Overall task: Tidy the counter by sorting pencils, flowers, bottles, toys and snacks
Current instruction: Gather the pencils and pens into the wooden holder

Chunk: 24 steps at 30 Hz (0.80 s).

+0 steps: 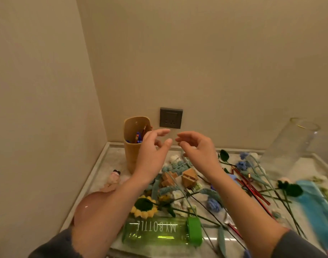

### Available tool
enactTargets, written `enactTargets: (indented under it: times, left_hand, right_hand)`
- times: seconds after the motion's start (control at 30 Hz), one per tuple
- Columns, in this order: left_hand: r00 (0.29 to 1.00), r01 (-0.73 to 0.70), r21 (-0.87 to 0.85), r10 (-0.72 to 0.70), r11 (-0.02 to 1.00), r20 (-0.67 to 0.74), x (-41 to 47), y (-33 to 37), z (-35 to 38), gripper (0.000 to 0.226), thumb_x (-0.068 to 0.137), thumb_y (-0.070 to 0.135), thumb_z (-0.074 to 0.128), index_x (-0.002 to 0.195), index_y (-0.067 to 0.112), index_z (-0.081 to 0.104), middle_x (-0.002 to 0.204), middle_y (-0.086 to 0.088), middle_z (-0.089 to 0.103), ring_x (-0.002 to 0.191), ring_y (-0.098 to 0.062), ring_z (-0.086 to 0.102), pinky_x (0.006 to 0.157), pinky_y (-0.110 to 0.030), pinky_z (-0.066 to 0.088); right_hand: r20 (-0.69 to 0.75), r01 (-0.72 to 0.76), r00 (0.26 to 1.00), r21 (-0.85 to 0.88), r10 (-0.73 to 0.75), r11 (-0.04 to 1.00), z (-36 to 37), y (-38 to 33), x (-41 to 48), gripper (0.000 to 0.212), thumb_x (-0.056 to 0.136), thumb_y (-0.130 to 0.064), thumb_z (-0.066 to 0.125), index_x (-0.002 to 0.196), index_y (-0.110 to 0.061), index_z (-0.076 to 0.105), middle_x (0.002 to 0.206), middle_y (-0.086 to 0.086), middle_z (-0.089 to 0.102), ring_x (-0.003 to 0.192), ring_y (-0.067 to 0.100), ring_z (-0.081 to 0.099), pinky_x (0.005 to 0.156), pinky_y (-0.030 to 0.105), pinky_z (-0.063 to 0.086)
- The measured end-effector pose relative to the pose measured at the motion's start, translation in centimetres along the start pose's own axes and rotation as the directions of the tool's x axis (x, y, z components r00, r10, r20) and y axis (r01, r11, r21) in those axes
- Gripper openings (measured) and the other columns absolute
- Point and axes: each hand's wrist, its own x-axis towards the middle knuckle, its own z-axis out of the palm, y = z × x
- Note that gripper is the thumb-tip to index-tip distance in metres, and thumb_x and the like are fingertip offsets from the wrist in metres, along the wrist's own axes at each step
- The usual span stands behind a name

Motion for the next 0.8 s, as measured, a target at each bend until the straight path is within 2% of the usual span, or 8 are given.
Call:
enactTargets:
  times: [0.1,0.23,0.3,0.4,0.5,0.6,0.73,0.8]
  left_hand:
    - [0.994,0.072,-0.116,-0.062,0.991,0.092,-2.5,1.1,3.3,0.022,0.093,0.027,0.059,0.109,0.042,0.059,0.115,0.014,0.058,0.092,0.007,0.056,0.071,-0.005,0.045]
    - [0.974,0.184,-0.190,-0.154,0.964,0.163,-5.9,2.2,7.5,0.020,0.093,0.024,0.058,0.108,0.037,0.060,0.112,0.012,0.062,0.095,-0.009,0.061,0.075,-0.023,0.051]
    - [0.964,0.222,-0.199,-0.183,0.955,0.194,-7.6,2.6,9.6,0.020,0.093,0.021,0.058,0.105,0.038,0.060,0.111,0.012,0.063,0.093,-0.009,0.062,0.075,-0.025,0.053]
    - [0.945,0.273,-0.184,-0.227,0.944,0.234,-10.2,2.8,12.0,0.021,0.094,0.019,0.057,0.106,0.036,0.060,0.109,0.013,0.063,0.087,-0.005,0.063,0.066,-0.017,0.052]
    - [0.922,0.351,-0.148,-0.313,0.924,0.229,-12.9,2.7,14.5,0.020,0.094,0.015,0.057,0.105,0.031,0.061,0.106,0.007,0.065,0.086,-0.012,0.064,0.063,-0.019,0.053]
    - [0.904,0.395,-0.112,-0.364,0.912,0.226,-15.6,2.3,16.7,0.021,0.092,0.010,0.059,0.100,0.029,0.062,0.096,0.005,0.066,0.083,-0.012,0.061,0.068,-0.024,0.052]
    - [0.912,0.360,-0.032,-0.345,0.932,0.221,-18.8,1.9,19.3,0.024,0.088,0.005,0.062,0.095,0.027,0.064,0.091,0.012,0.066,0.077,0.002,0.060,0.070,-0.015,0.048]
    - [0.910,0.347,0.022,-0.342,0.938,0.234,-20.2,1.9,20.4,0.026,0.084,0.002,0.065,0.088,0.028,0.063,0.087,0.011,0.066,0.077,-0.001,0.061,0.071,-0.017,0.048]
  right_hand:
    - [-0.022,-0.067,0.998,-0.002,0.067,0.998,-3.3,1.4,-3.0,0.024,0.091,-0.009,0.060,0.104,-0.027,0.069,0.095,-0.007,0.075,0.090,0.003,0.069,0.081,0.035,0.059]
    - [-0.004,-0.153,0.988,-0.012,0.153,0.988,-7.6,3.7,-6.8,0.025,0.091,-0.009,0.060,0.097,-0.031,0.069,0.092,-0.007,0.076,0.088,0.003,0.070,0.074,0.024,0.056]
    - [0.014,-0.203,0.979,-0.010,0.203,0.979,-9.7,5.1,-8.5,0.024,0.091,-0.009,0.060,0.098,-0.029,0.070,0.092,-0.007,0.075,0.087,0.003,0.070,0.071,0.019,0.056]
    - [0.040,-0.255,0.966,-0.033,0.256,0.966,-12.3,7.0,-10.6,0.026,0.091,-0.010,0.061,0.095,-0.035,0.069,0.095,-0.008,0.074,0.088,0.003,0.070,0.074,0.025,0.058]
    - [0.070,-0.281,0.955,-0.079,0.287,0.956,-14.4,8.7,-12.5,0.026,0.088,-0.009,0.062,0.090,-0.034,0.069,0.091,-0.007,0.075,0.085,0.006,0.070,0.075,0.028,0.058]
    - [0.126,-0.263,0.951,-0.139,0.281,0.955,-15.7,10.2,-14.1,0.027,0.085,-0.004,0.063,0.089,-0.029,0.070,0.088,-0.006,0.075,0.083,0.007,0.070,0.077,0.026,0.056]
    - [0.209,-0.189,0.944,-0.288,0.254,0.939,-17.1,11.7,-16.1,0.026,0.084,-0.006,0.060,0.095,-0.027,0.071,0.086,-0.010,0.071,0.077,0.004,0.065,0.071,0.023,0.052]
    - [0.212,-0.122,0.957,-0.326,0.199,0.937,-17.8,11.9,-16.9,0.026,0.084,-0.007,0.059,0.094,-0.028,0.070,0.083,-0.012,0.070,0.077,0.004,0.063,0.069,0.021,0.048]
